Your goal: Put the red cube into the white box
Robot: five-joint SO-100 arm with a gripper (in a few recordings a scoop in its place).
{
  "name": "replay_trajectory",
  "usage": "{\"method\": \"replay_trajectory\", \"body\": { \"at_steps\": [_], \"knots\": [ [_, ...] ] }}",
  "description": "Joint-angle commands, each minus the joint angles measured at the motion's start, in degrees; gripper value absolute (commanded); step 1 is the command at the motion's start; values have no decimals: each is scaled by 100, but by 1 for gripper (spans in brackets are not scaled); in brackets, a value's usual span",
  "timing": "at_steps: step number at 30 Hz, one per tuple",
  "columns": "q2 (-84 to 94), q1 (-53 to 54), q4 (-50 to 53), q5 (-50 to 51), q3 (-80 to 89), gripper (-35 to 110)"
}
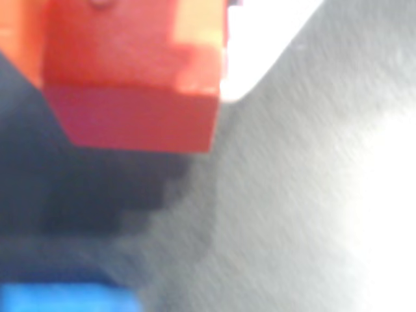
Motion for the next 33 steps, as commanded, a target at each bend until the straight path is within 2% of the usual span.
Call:
{"method": "replay_trajectory", "body": {
  "at_steps": [1,10,18,33],
  "knots": [
    [554,185,325,9,-132,0],
    [1230,896,1178,-360,193,0],
    [2777,1477,1793,-466,1072,0],
    [2830,2997,2373,-1107,1081,0]
  ]
}}
